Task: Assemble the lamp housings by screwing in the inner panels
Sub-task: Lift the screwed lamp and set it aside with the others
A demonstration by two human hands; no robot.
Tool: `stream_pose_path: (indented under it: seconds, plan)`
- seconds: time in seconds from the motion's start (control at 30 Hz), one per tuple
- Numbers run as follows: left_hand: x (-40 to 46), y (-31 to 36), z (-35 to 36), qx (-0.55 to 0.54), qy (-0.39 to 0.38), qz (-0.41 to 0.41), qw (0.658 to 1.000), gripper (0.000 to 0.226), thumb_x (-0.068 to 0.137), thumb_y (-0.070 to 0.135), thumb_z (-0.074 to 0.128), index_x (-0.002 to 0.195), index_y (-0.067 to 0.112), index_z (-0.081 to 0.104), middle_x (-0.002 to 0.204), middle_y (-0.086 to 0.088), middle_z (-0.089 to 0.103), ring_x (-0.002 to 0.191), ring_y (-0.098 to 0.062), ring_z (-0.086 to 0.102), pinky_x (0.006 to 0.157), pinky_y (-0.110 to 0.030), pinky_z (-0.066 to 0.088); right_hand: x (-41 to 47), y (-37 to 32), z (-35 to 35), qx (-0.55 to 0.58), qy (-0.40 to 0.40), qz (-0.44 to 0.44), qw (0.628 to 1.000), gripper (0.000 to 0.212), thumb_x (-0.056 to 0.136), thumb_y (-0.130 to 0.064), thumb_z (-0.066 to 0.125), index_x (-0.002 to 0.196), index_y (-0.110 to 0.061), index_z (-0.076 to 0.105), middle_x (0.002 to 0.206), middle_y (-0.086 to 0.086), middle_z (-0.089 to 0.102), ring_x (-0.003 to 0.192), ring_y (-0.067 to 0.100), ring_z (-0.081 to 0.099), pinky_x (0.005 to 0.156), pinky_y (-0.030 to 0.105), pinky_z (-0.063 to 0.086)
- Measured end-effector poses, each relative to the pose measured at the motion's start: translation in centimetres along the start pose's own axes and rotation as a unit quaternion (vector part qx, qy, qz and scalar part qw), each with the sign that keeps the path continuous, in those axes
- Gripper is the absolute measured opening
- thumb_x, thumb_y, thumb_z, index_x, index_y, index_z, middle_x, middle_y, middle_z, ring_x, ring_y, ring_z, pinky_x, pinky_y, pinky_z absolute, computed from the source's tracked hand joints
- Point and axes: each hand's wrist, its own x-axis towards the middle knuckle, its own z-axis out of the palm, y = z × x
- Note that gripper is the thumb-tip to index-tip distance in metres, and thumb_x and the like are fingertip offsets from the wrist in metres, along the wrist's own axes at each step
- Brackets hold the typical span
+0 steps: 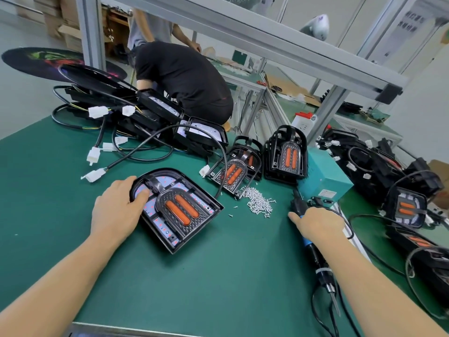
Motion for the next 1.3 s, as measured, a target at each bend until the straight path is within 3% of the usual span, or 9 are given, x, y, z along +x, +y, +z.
stream_pose_path:
  seconds: [0.17,0.27,0.37,0.53,0.7,0.8,1.0,1.17,1.3]
  plan:
    - [0.0,0.0,0.1,-0.004,0.004,0.004,1.000,0.028,0.095,0.031,0.050,0.118,0.016,0.057,0.109,-0.010,0.058,0.098,-0.033,0.052,0.091,-0.042,0.038,-2.2,-2.2,-2.3,0.101,0.133,-0.095,0.981,0.060,0.095,-0.063,0.035,0.110,-0.010,0.058,0.111,0.009,0.061,0.103,0.029,0.058,0.076,0.034,0.044]
    - [0.0,-0.1,0.1,-0.012,0.009,0.006,1.000,0.025,0.095,0.030,0.050,0.113,0.014,0.058,0.106,-0.010,0.059,0.095,-0.033,0.052,0.087,-0.041,0.039,-3.8,-5.1,-3.5,0.306,0.019,-0.169,0.937,0.057,0.094,-0.061,0.043,0.121,-0.015,0.062,0.120,0.003,0.064,0.111,0.025,0.058,0.088,0.033,0.045]
    - [0.0,-0.2,0.2,-0.022,0.012,0.002,1.000,0.029,0.095,0.030,0.051,0.118,0.015,0.056,0.112,-0.011,0.060,0.100,-0.034,0.053,0.088,-0.041,0.039,-4.8,-8.2,-4.0,0.500,-0.119,-0.186,0.837,0.050,0.090,-0.058,0.053,0.124,-0.022,0.060,0.118,-0.001,0.064,0.108,0.018,0.060,0.099,0.040,0.047]
    - [0.3,-0.3,0.2,-0.086,-0.001,-0.040,0.995,0.060,0.093,0.031,0.055,0.146,0.018,0.029,0.134,-0.001,0.056,0.117,-0.034,0.049,0.101,-0.044,0.037,-4.8,-12.1,-4.3,0.639,-0.258,-0.134,0.712,0.063,0.079,-0.060,0.067,0.123,-0.016,0.057,0.081,-0.002,0.051,0.067,0.014,0.046,0.070,0.026,0.050]
    - [0.7,-0.4,0.3,-0.111,-0.003,-0.035,0.993,0.063,0.092,0.022,0.056,0.147,0.019,0.024,0.128,0.004,0.058,0.113,-0.032,0.052,0.097,-0.041,0.039,-5.3,-14.1,-5.2,0.614,-0.288,-0.145,0.720,0.114,0.043,-0.068,0.079,0.135,-0.009,0.049,0.127,0.007,0.061,0.111,0.023,0.059,0.099,0.040,0.046]
    - [0.9,-0.2,0.5,-0.142,0.013,-0.015,0.990,0.067,0.091,0.013,0.055,0.148,0.017,0.020,0.122,0.003,0.061,0.105,-0.027,0.056,0.089,-0.037,0.040,-5.6,-15.0,-5.0,0.606,-0.287,-0.184,0.719,0.118,0.059,-0.046,0.089,0.152,-0.011,0.024,0.154,0.009,0.036,0.138,0.027,0.036,0.110,0.041,0.027]
    - [3.1,0.8,0.7,-0.141,0.010,0.062,0.988,0.051,0.092,0.012,0.054,0.141,0.015,0.037,0.116,0.004,0.062,0.087,-0.021,0.055,0.088,-0.038,0.043,-6.1,-14.9,-3.9,0.652,-0.295,-0.190,0.673,0.084,0.081,-0.028,0.078,0.151,-0.017,0.031,0.149,0.003,0.043,0.131,0.022,0.043,0.109,0.035,0.030]
    - [6.7,-0.5,-0.7,0.102,0.067,0.052,0.991,0.044,0.092,0.016,0.053,0.135,0.008,0.045,0.131,-0.013,0.053,0.122,-0.034,0.041,0.098,-0.043,0.033,-6.6,-14.7,-2.8,0.678,-0.284,-0.197,0.648,0.029,0.091,-0.025,0.068,0.117,-0.012,0.065,0.113,0.011,0.072,0.102,0.025,0.066,0.106,0.043,0.044]
    - [7.6,-1.1,-0.7,0.226,-0.005,0.018,0.974,0.046,0.092,0.020,0.052,0.134,0.007,0.040,0.131,-0.013,0.050,0.119,-0.033,0.046,0.090,-0.041,0.039,-6.9,-14.8,-2.6,0.685,-0.278,-0.183,0.648,0.031,0.090,-0.028,0.069,0.112,-0.008,0.065,0.112,0.016,0.071,0.101,0.030,0.065,0.104,0.046,0.046]
